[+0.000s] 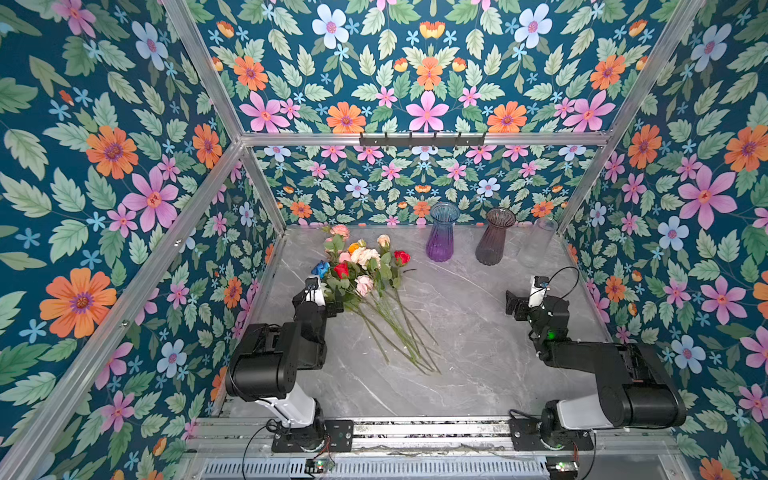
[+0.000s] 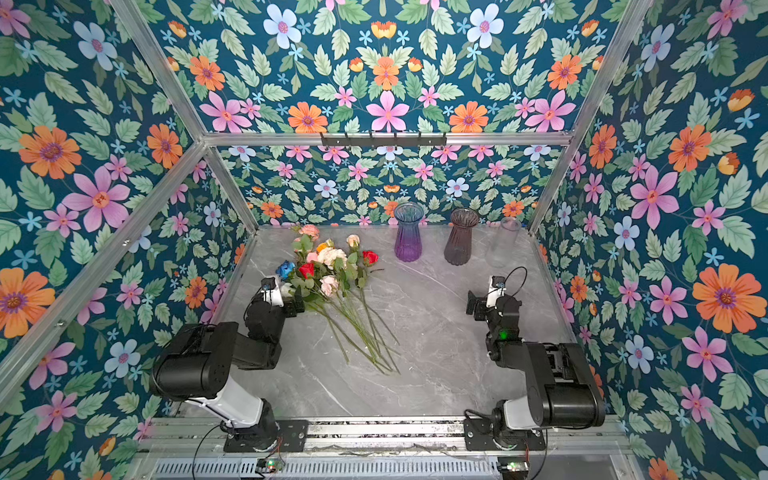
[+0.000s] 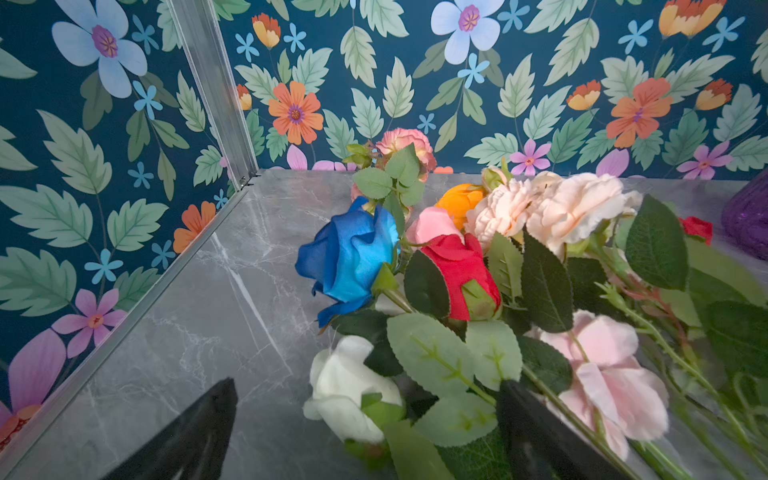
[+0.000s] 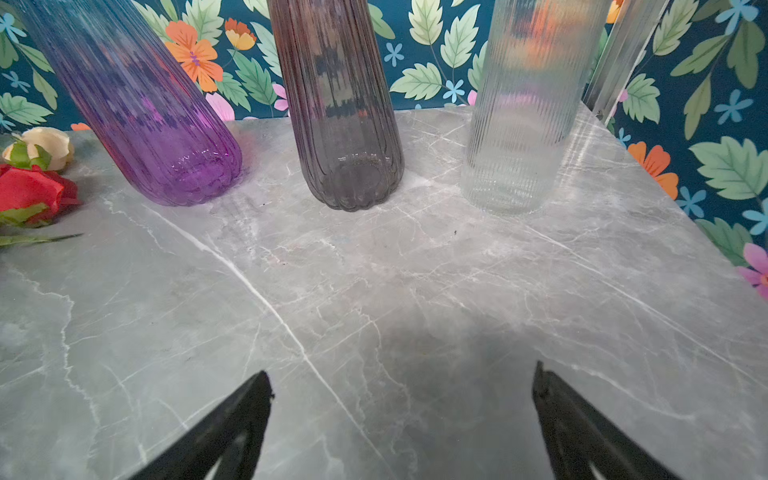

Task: Arrange the flowers into the vase

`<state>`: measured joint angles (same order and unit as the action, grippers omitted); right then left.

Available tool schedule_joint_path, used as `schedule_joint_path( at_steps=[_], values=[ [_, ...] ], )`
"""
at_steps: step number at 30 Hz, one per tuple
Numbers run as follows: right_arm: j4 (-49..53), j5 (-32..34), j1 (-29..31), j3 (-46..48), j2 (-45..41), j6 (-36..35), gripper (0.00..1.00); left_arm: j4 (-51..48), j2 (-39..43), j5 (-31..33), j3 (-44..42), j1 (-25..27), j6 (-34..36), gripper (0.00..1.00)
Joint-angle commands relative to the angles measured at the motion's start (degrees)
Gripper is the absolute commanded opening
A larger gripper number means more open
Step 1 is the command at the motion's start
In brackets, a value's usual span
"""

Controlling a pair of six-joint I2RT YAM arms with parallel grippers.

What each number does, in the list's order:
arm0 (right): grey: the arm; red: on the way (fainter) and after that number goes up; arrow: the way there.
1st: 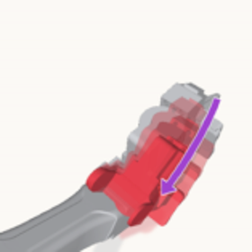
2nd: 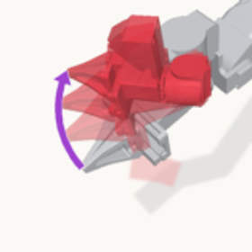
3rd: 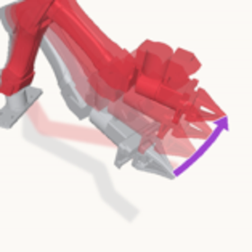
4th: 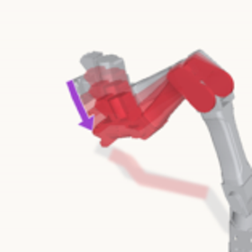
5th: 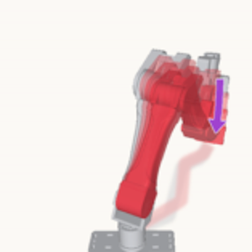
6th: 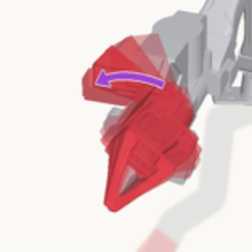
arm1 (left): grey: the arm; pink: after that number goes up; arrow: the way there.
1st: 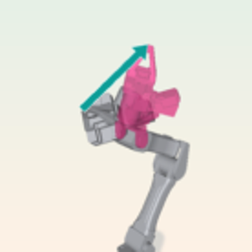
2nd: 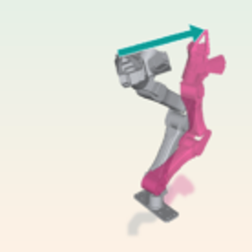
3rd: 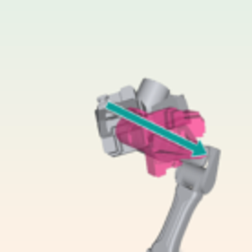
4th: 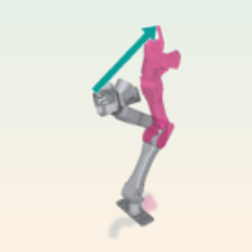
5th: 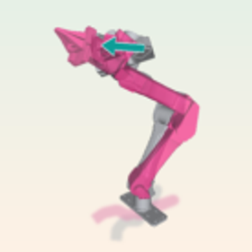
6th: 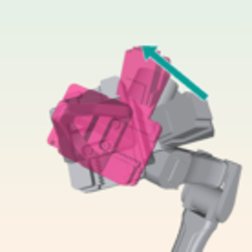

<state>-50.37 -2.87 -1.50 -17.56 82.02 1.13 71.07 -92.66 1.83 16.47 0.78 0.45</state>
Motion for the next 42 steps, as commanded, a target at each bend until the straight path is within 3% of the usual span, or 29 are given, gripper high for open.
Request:
schedule_joint_path(
  at_steps=[1, 31, 33, 34, 37, 39, 40, 42],
  values=[
    [0.12, 0.4, 0.0, -0.13, 0.07, 0.46, 0.99, 0.74, 0.03, 0.28, -0.03, -0.03, 0.17, 1.0],
    [0.25, 0.33, -0.07, -0.21, 0.15, 0.81, 0.99, 0.77, 0.03, 0.49, -0.08, -0.05, 0.09, 1.0],
    [0.27, 0.8, -0.08, -0.26, 0.07, 0.68, 0.99, 3.27, 0.47, 3.43, -1.49, 0.87, 0.25, 1.0],
    [-0.32, 2.16, 0.31, 0.06, -0.01, 0.65, 0.99, 6.1, 1.59, 8.13, -3.36, 2.38, 0.56, 1.0],
    [-6.78, 13.05, 4.79, 3.47, -2.88, -1.16, 0.99, 5.92, 10.05, 19.49, -6.66, 8.93, 4.64, 1.0],
    [7.15, 21.42, 10.89, 0.26, -11.0, -3.49, 0.99, -3.22, 18.12, 22.06, -5.3, 13.61, 6.06, 1.0],
    [19.19, 18.82, 11.43, -4.06, -15.58, -1.79, 0.99, -9.02, 22.1, 21.26, -4.0, 14.47, 1.45, 1.0],
    [30.22, 19.07, 11.34, -9.77, -20.28, 4.43, 0.99, -17.72, 27.96, 16.77, -1.67, 15.62, -5.33, 1.0]
  ],
)
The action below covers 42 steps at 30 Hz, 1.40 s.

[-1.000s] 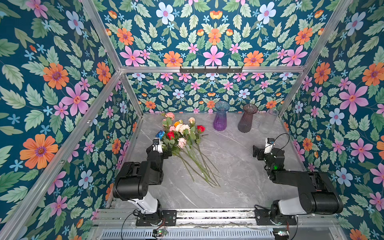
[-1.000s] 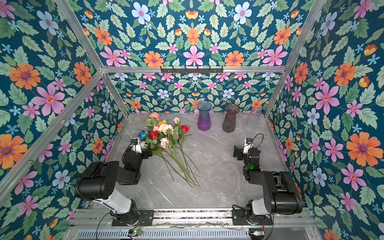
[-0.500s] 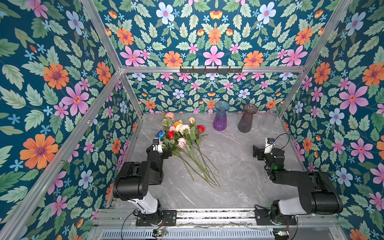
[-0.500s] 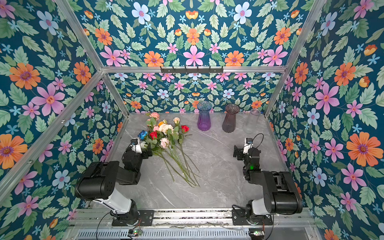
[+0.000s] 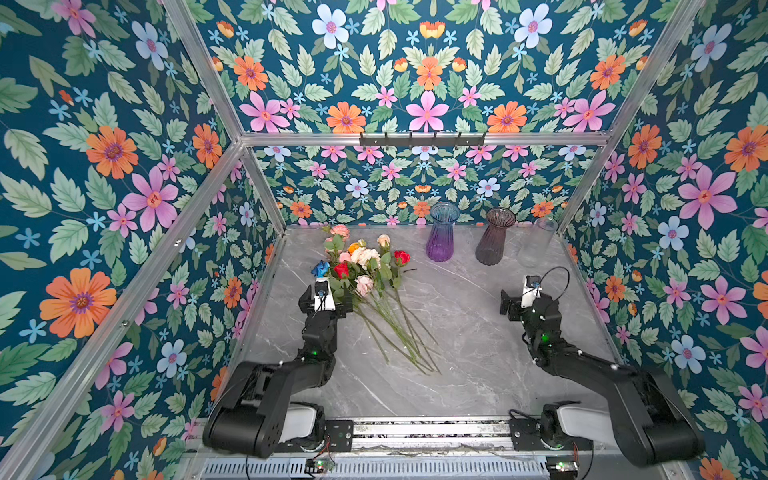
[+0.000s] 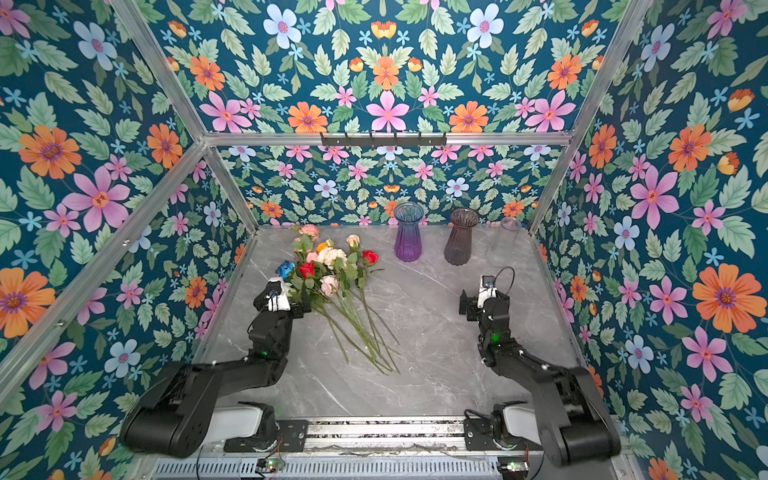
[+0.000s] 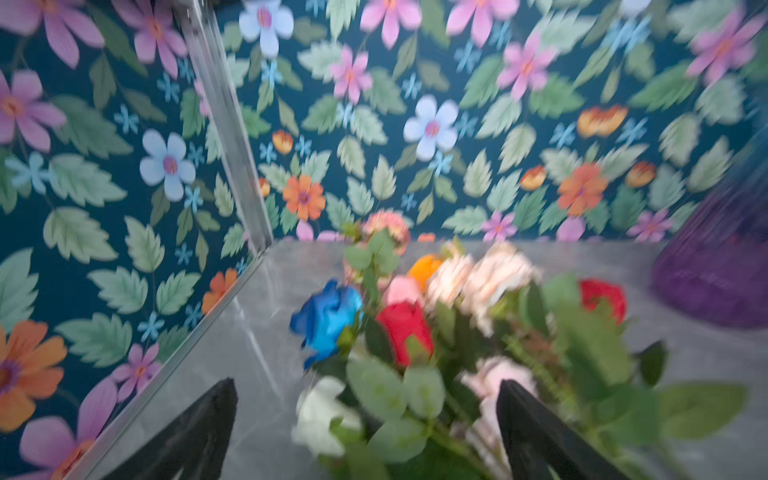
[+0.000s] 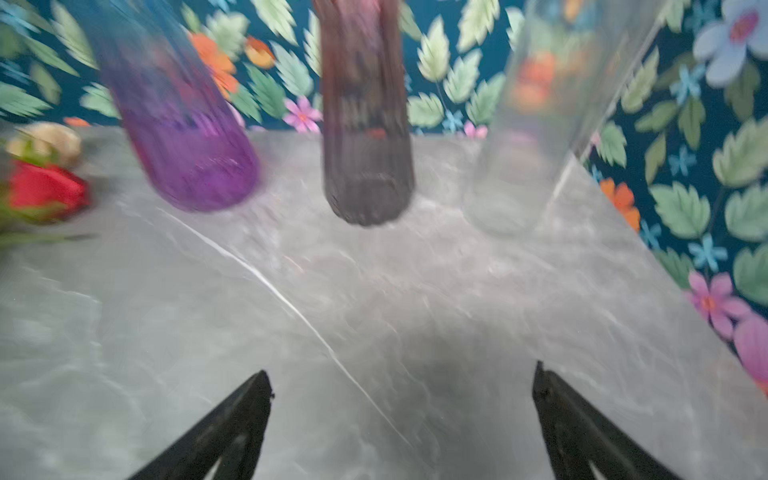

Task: Arrange the flowers into the vase

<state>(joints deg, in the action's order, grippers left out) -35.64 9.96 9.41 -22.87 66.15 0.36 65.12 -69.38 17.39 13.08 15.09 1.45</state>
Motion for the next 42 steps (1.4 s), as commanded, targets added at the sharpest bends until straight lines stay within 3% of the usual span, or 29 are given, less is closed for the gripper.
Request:
schedule_joint_path(
  at_steps=[1, 3, 6, 10, 14, 17, 20, 22, 28, 31, 36, 42],
  values=[
    [20.76, 11.09, 0.35, -6.79, -6.5, 12.85, 0.99, -13.07, 6.65, 0.22, 1.84, 2.81, -9.04, 1.0],
    [34.11, 16.45, -0.8, -10.7, -10.09, 28.65, 0.99, -10.25, 8.33, -1.58, -0.09, 5.48, -16.1, 1.0],
    [35.86, 3.67, -5.05, -11.58, -12.56, 33.75, 0.96, -8.91, 3.19, -9.9, 2.44, 7.59, -22.44, 1.0],
    [46.52, -10.85, -3.27, -21.74, -2.94, 33.0, 0.93, -14.84, -4.78, -15.09, 8.44, 8.24, -25.54, 1.0],
    [64.1, -20.41, 4.84, -39.34, 13.55, 23.2, 0.94, -13.35, -8.07, -19.74, 9.72, 7.63, -27.72, 1.0],
    [69.52, -19.48, 12.54, -46.67, 21.69, 19.69, 0.93, -14.77, -9.78, -20.54, 11.22, 7.58, -29.01, 1.0],
    [68.66, -16.71, 19.61, -50.62, 27.12, 18.62, 0.91, -20.02, -10.86, -13.92, 11.66, 7.1, -35.7, 1.0],
    [67.69, -17.84, 21.27, -53.56, 31.41, 19.95, 0.9, -19.32, -11.03, -15.86, 10.89, 5.8, -36.74, 1.0],
    [72.56, -17.19, 18.18, -70.34, 37.55, 24.47, 0.83, -20.31, -7.85, -19.03, 11.5, 5.34, -34.27, 1.0],
    [77.4, -16.62, 15.55, -81.72, 40.64, 26.93, 0.77, -14.71, -6.81, -19.72, 8.7, 5.4, -34.17, 1.0],
    [84.42, -19.16, 10.45, -98.59, 47.87, 31.81, 0.77, -0.76, -7.0, -19.1, 2.98, 5.39, -36.61, 1.0],
    [97.48, -18.24, 8.39, -124.28, 62.0, 31.37, 0.72, -0.91, -9.45, -21.12, 4.58, 5.45, -36.61, 1.0]
  ],
)
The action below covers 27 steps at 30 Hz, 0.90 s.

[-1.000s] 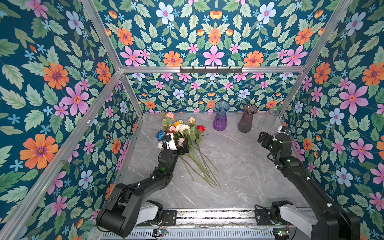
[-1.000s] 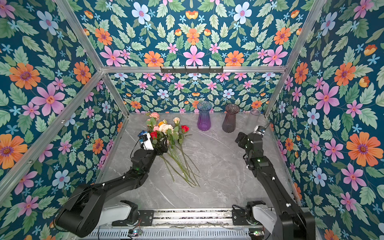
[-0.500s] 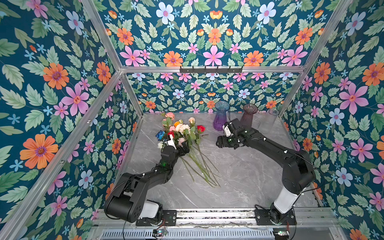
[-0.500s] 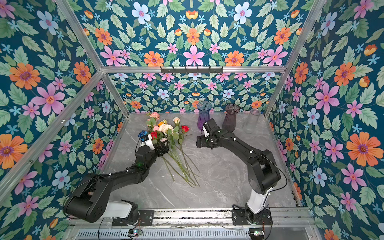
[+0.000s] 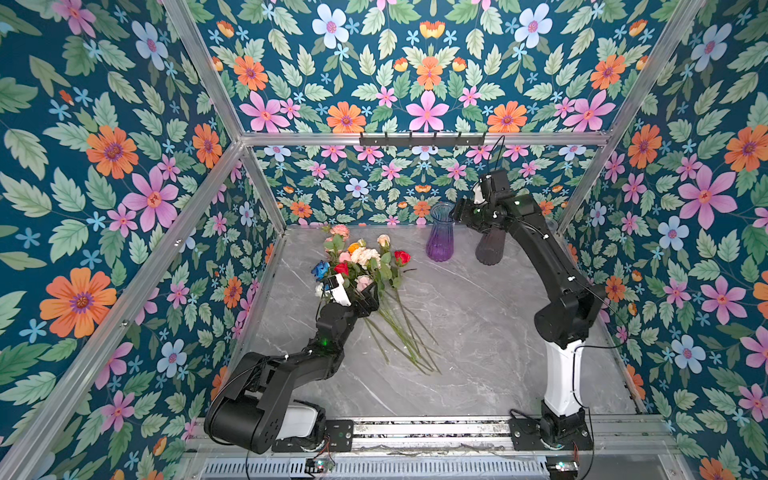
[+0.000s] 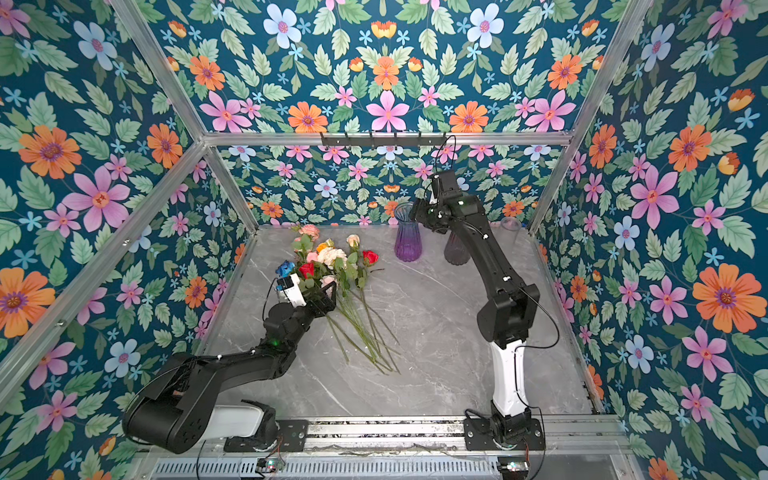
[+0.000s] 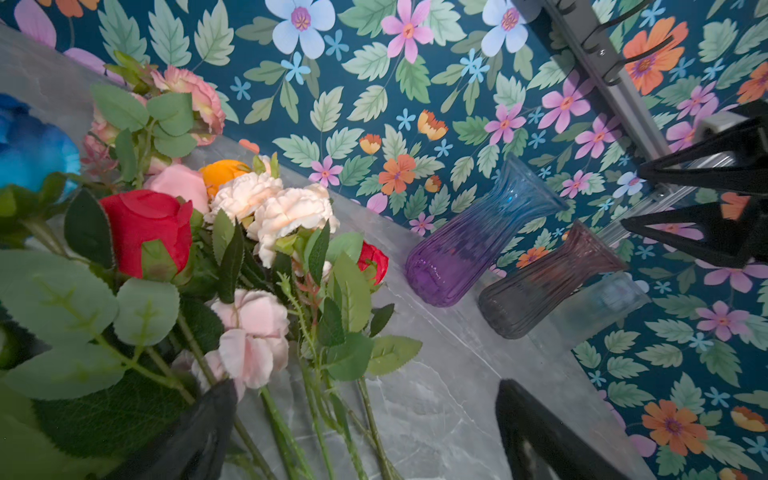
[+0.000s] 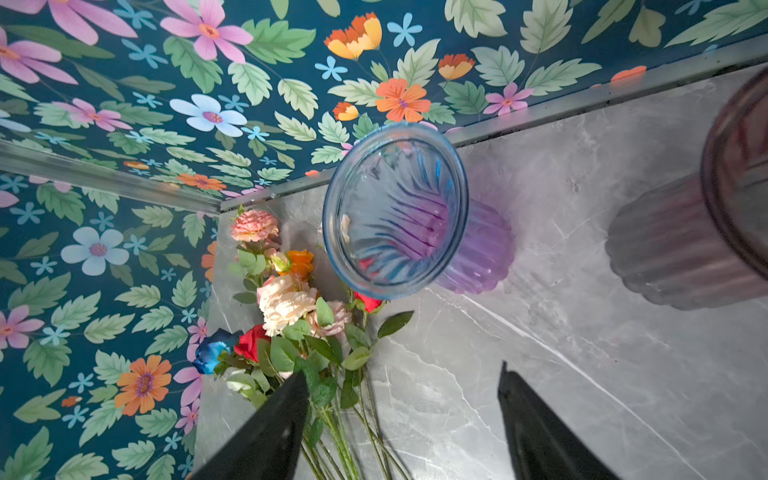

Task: Arrange the flowers into the vase
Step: 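Grasp the purple-blue vase with the right gripper while the left reaches toward flowers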

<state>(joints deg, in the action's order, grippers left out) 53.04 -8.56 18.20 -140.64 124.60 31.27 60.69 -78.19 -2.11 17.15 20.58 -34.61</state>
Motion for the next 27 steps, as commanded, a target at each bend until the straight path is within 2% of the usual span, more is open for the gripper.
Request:
schedule_joint_path(
  at_steps=[1, 4, 8, 21, 23, 25, 27],
  values=[
    [9.87, 0.13, -0.57, -10.07, 5.8, 0.43, 0.71, 4.04, -0.8, -2.45, 0.52, -0.06, -0.55, 1.0],
    [10.53, -1.08, -1.61, -15.38, 10.19, 2.11, 0.63, 4.73, -1.08, -3.65, 0.76, -0.08, -0.5, 1.0],
    [5.72, -2.7, -2.85, -12.35, 11.05, 4.84, 0.53, 1.92, -0.78, -4.06, 1.83, -0.06, 0.56, 1.0],
    [1.22, -4.92, -2.96, -14.06, 15.55, 9.04, 0.43, 3.83, 0.5, -4.97, 0.87, 0.12, 1.92, 1.0],
    [1.73, -4.29, -2.99, -14.03, 15.92, 9.31, 0.34, 3.83, 0.5, -4.83, 0.93, 0.13, 1.83, 1.0],
    [2.79, -3.27, -2.87, -13.81, 15.65, 9.08, 0.17, 3.83, 0.74, -4.7, 0.87, 0.11, 1.98, 1.0],
    [2.93, -1.92, -2.65, -12.0, 14.17, 8.63, 0.1, 3.87, 1.03, -4.19, 0.62, 0.09, 2.42, 1.0]
  ],
)
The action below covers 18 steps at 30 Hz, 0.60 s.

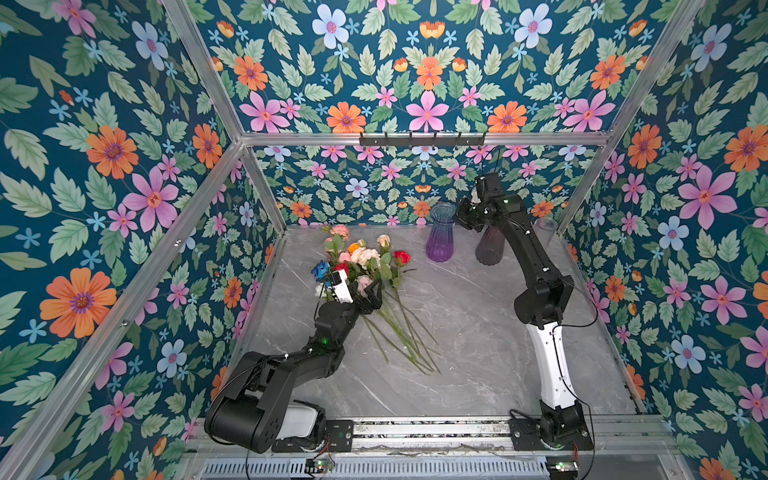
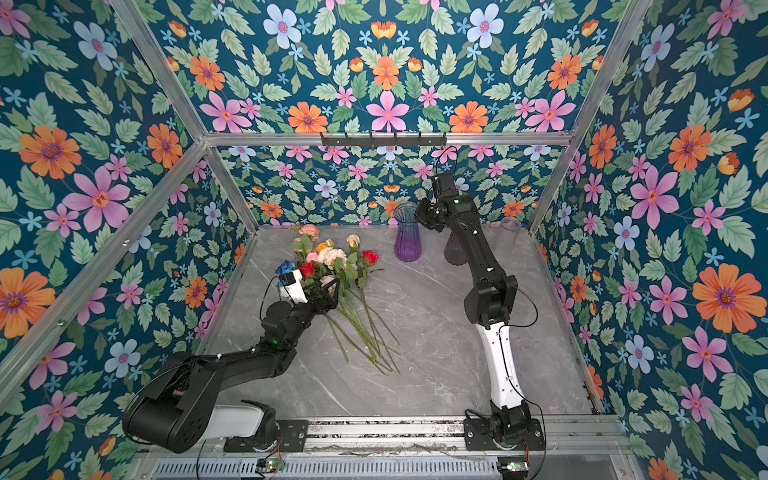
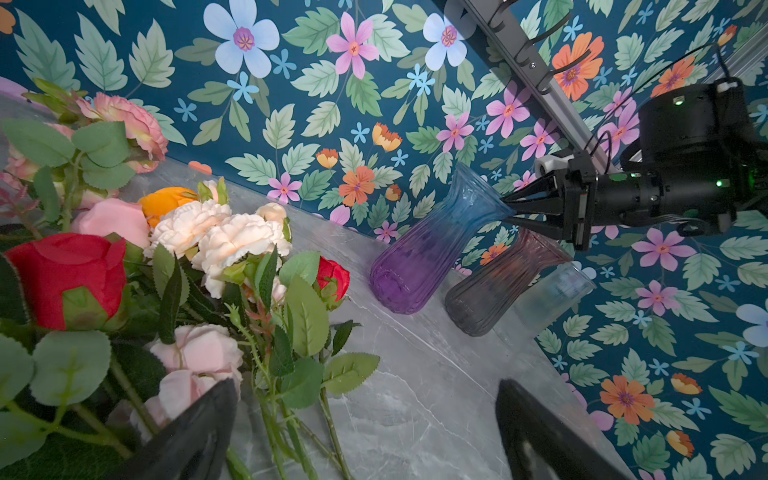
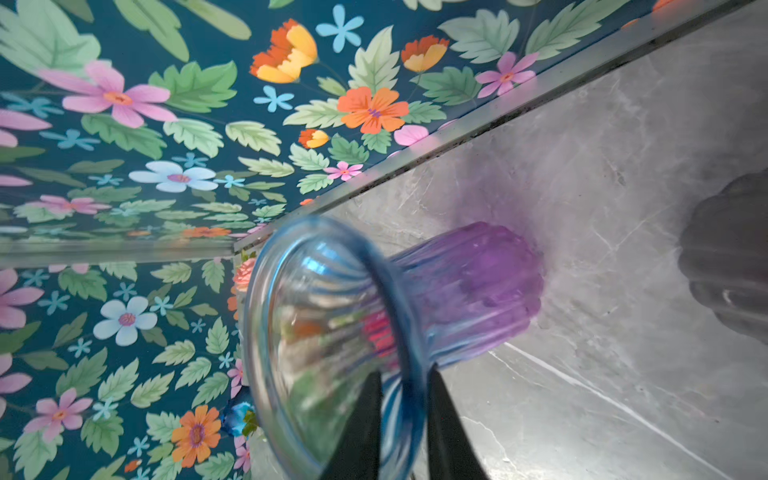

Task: Arrange the flowers into the vase
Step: 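Grasp the purple-blue vase with the right gripper while the left reaches toward flowers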

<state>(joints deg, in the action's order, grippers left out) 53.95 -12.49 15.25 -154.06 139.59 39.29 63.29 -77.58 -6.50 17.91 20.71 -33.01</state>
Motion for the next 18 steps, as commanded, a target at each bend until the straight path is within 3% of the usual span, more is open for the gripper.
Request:
schedule_joint_path(
  at_steps=[1, 4, 13, 18],
  values=[
    [1.5, 2.74, 0.45, 3.22, -2.25, 0.38, 0.09, 1.55, 0.65, 0.39, -0.41, -0.02, 0.85, 1.0],
    [-0.76, 4.2, 0.97, 10.04, -8.04, -0.49, 0.01, 1.85, 0.76, 0.35, -0.51, -0.06, 1.02, 1.0],
    [-4.82, 4.33, 3.9, 35.43, -30.41, -4.11, 0.0, 1.58, 0.85, 0.39, -0.69, 0.05, 0.85, 1.0],
    [-7.74, 0.67, 4.65, 50.66, -42.81, -2.26, 0.0, 2.72, -0.75, -0.22, -0.51, 0.05, -0.05, 1.0]
  ],
)
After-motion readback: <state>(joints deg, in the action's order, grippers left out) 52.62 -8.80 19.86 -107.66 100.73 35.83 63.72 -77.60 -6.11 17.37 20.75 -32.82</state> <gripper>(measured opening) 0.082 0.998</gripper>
